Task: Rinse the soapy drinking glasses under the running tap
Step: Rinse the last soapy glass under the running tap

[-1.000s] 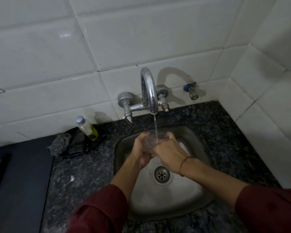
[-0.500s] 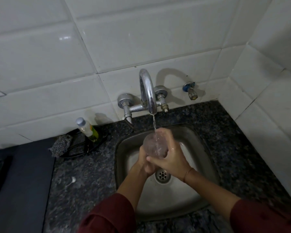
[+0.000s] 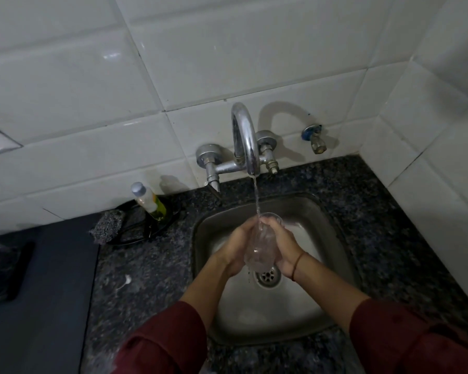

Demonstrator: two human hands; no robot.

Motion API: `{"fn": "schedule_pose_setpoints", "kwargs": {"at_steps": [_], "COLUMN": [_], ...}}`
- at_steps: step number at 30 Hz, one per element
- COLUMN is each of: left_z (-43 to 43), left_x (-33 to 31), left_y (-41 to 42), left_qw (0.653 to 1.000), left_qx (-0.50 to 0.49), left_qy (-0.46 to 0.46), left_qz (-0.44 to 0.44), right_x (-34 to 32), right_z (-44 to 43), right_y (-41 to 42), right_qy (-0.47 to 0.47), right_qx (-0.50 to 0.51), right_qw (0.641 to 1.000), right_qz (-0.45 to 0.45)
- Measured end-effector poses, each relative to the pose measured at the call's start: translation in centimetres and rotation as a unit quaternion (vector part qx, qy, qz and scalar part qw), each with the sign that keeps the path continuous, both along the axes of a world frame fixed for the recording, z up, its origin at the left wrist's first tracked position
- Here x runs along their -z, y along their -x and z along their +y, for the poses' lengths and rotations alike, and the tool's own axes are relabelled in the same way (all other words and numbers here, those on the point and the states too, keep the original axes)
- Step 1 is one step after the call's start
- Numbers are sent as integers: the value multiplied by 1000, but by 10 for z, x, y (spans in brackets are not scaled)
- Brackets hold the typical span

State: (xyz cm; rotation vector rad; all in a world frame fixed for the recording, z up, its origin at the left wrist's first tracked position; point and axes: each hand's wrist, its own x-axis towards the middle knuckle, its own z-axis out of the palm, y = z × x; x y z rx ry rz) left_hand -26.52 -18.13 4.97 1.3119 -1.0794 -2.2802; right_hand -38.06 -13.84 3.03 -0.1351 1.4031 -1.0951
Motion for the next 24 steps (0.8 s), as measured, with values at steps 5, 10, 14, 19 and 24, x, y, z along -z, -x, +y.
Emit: {"fn": "schedule_pose_setpoints", "kwargs": {"at_steps": [5, 10, 14, 19, 24], "left_z": [-9, -20, -14, 0, 5], "left_x": [3, -8, -16, -13, 11], "left_y": [6, 9, 20, 34, 17], "left_qw": [998, 992, 981, 961, 958], "left_qx": [-62, -115, -191, -277, -284], "left_qy": [-32, -37, -11, -10, -49], "left_qz": [-9, 32, 33, 21, -16], "right_x": [7, 3, -4, -20, -33], "right_z": [-13, -25, -35, -41, -12], "right_y": [-2, -5, -3, -3, -26], "right_qy": [5, 25, 20, 53, 219], "right_qx": [22, 94, 213, 321, 86], "right_qw": [996, 988, 969, 945, 910], "right_qz": [-89, -121, -121, 44, 341]}}
